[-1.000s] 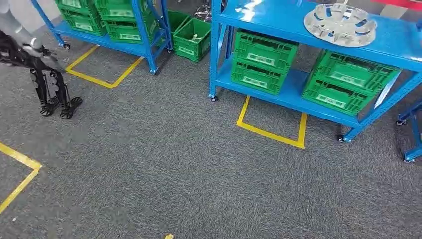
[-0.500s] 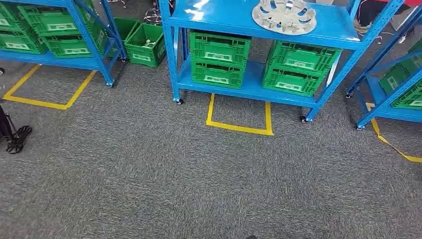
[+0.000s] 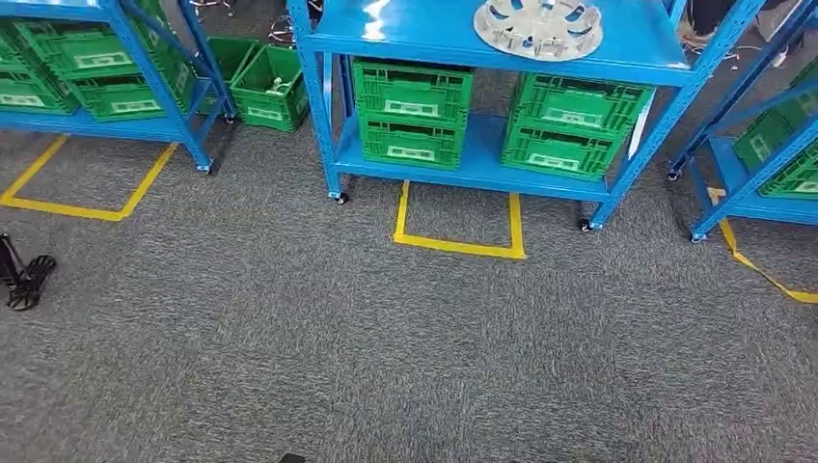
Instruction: Take the parts from the cabinet and place them on the table.
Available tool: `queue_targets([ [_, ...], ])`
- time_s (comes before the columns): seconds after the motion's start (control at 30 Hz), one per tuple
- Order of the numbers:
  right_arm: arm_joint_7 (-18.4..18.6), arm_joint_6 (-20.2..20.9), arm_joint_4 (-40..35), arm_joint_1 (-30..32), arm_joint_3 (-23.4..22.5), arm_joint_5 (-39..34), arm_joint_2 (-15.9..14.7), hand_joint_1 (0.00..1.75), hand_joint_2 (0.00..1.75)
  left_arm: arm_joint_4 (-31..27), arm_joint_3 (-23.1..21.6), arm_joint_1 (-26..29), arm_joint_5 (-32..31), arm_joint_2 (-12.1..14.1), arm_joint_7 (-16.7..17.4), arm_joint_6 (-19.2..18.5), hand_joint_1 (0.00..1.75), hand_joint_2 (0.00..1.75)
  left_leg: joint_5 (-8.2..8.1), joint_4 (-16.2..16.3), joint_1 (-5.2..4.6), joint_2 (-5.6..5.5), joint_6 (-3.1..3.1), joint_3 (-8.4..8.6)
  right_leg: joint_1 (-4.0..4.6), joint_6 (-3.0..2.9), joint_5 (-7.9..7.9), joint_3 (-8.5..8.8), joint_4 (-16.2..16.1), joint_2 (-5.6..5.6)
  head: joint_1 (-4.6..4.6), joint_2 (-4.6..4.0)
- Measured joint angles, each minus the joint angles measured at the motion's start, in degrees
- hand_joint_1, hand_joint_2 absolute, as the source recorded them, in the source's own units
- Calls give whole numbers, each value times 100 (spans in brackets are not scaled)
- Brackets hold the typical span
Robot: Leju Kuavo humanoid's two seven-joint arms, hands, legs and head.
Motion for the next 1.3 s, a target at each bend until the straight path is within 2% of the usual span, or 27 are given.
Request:
queue_targets([
  [0.1, -87, -2, 0, -22, -2, 37, -2, 0, 0, 0, -20, 18, 55, 4, -7, 22, 0, 0, -530, 1335, -7, -13, -13, -746, 36, -81, -47, 44, 8, -2, -116, 0],
  [0.13, -100, 0, -2, -19, 0, 37, 2, 0, 0, 0, -37, 41, 55, 13, -7, 22, 0, 0, -516, 1555, -11, -11, -13, -917, 51, -87, -70, 69, 11, 2, -142, 0],
  [0.17, -105, 0, -2, -7, 0, 39, 17, 0, 0, 0, -44, 63, 61, 15, -7, 22, 0, 0, -344, 1479, -19, -6, 0, -940, 58, -87, -96, 102, 16, 16, -181, 0],
  [0.2, -105, 0, 0, 3, 0, 39, 22, 0, 0, 0, -46, 77, 76, 17, -7, 22, 0, 0, -69, 1184, -30, -2, 22, -842, 64, -80, -126, 143, 23, 27, -218, 0],
  [0.27, -105, 7, -2, 2, 4, 35, 39, 0, 0, 0, -52, 73, 90, 26, -11, 31, 0, 0, 579, 130, -63, 4, 102, -414, 72, -43, -201, 239, 38, 35, -258, 0],
  [0.3, -103, 17, 0, 4, 4, 33, 59, 0, 0, 2, -57, 64, 98, 39, -20, 39, 0, 0, 484, 9, -77, -82, 146, -320, 93, -8, -235, 221, 49, 45, -255, 0],
  [0.37, -74, 17, -2, -24, 4, 26, 66, 0, 0, -2, -94, 61, 111, 39, -35, 46, 0, 0, 470, -101, -91, -90, 157, -295, 81, 48, -240, 196, 75, 68, -227, 0],
  [0.43, -37, 20, 0, -18, 7, 22, 74, 0, 0, 2, -98, 91, 129, 50, -33, 55, 0, 0, 458, -111, -88, -66, 192, -279, 74, 88, -252, 212, 58, 104, -233, 0],
  [0.47, -15, 20, 0, -12, 9, 15, 68, 0, 0, 2, -103, 88, 133, 46, -31, 59, 0, 0, 466, -165, -36, -24, 214, -252, 74, 122, -316, 216, 98, 113, -245, 0],
  [0.5, -15, 22, -2, -5, 13, 11, 94, 0, 0, 0, -111, 77, 135, 59, -35, 61, 0, 0, 459, -174, -31, 6, 238, -230, 71, 172, -428, 155, 275, 82, -180, 0],
  [0.57, -2, 24, -2, -27, 15, -17, 103, 0, 0, 0, -140, 70, 140, 55, -35, 65, 0, 0, 433, -173, -36, 92, 279, -218, 18, 243, -852, -292, 1148, 65, -79, 0],
  [0.63, -2, 24, -2, -18, 15, -26, 105, 0, 0, 0, -142, 77, 140, 63, -33, 70, 0, 0, 407, -171, -43, 175, 287, -209, -10, 286, -1060, -701, 1871, 57, -48, 0],
  [0.67, 0, 26, 0, 8, 17, -28, 107, 0, 0, 0, -142, 76, 138, 63, -33, 72, 0, 0, 391, -171, -43, 211, 286, -186, -25, 291, -944, -738, 1876, 49, -22, 0],
  [0.7, 0, 26, 4, 24, 17, -31, 109, 0, 0, 0, -142, 71, 138, 63, -31, 72, 0, 0, 367, -171, -41, 251, 271, -155, -30, 288, -699, -642, 1610, 34, 4, 0],
  [0.77, 0, 33, 4, 18, 20, -35, 109, 0, 0, -2, -144, 70, 138, 59, -31, 72, 0, 0, 315, -173, -35, 341, 230, -60, -26, 257, -112, -206, 617, -91, 66, 0],
  [0.8, 0, 33, 4, 9, 20, -35, 111, 0, 0, -2, -146, 68, 138, 61, -31, 72, 0, 0, 288, -183, -48, 395, 207, -27, 5, 235, -39, -29, 229, -383, 86, 0],
  [0.83, 0, 39, 4, -27, 20, -35, 114, 0, 0, -2, -146, 61, 138, 61, -31, 74, 0, 0, 266, -177, -93, 450, 170, -19, 99, 170, -109, -23, 135, -568, 99, 0],
  [0.93, 0, 46, 0, -23, 20, -35, 114, 0, 0, -2, -149, 63, 140, 70, -17, 87, 0, 0, 235, -229, -101, 687, 105, 47, 99, 72, -105, -66, 152, -317, 24, 0],
  [0.97, 0, 48, 2, -12, 20, -37, 114, 0, 0, -4, -149, 59, 140, 68, -20, 87, 0, 0, 198, -229, -93, 703, 57, 85, 76, 27, -78, -30, 102, -236, 35, 0],
  [1.0, 0, 50, 2, 3, 20, -37, 129, 0, 0, -7, -149, 41, 140, 70, -22, 90, 0, 0, 78, -95, -56, 168, 19, 36, 41, -15, -54, -14, 80, -176, -2, 0],
  [1.03, 7, 48, 7, -5, 20, -37, 118, 0, 0, -9, -151, 38, 140, 70, -24, 90, 0, 0, -82, 147, -58, 2, 24, -80, 33, -53, -54, -14, 81, -117, -17, 0],
  [1.1, 7, 50, 0, -34, 20, -39, 129, 0, 0, -7, -160, 51, 140, 77, -24, 90, 0, 0, -542, 1167, -60, -62, 24, -595, 51, -97, -65, -11, 82, 5, -138, 0],
  [1.13, 7, 50, 2, -30, 20, -33, 144, 0, 0, -7, -173, 57, 140, 76, -22, 87, 0, 0, -630, 1543, -62, -50, 28, -827, 64, -108, -72, -5, 86, 63, -188, 0],
  [1.17, 9, 50, 2, -22, 20, -26, 142, 0, 0, -7, -181, 66, 140, 77, -26, 87, 0, 0, -566, 1643, -61, -29, 34, -934, 70, -115, -83, 9, 92, 105, -227, 0],
  [1.2, 11, 55, 2, -9, 22, -24, 144, 0, 0, -4, -184, 75, 144, 79, -24, 87, 0, 0, -361, 1481, -61, -10, 44, -911, 73, -105, -102, 34, 100, 145, -245, 0],
  [1.27, 13, 57, 2, -3, 22, -18, 142, 0, 0, -2, -188, 75, 151, 79, -39, 87, 0, 0, 284, 553, -59, -10, 81, -540, 70, -72, -165, 101, 128, 198, -267, 0],
  [1.3, 13, 59, 2, -3, 20, -15, 142, 0, 0, -2, -190, 72, 151, 81, -44, 87, 0, 0, 470, 78, -57, -42, 108, -357, 69, -38, -207, 127, 150, 208, -279, 0],
])
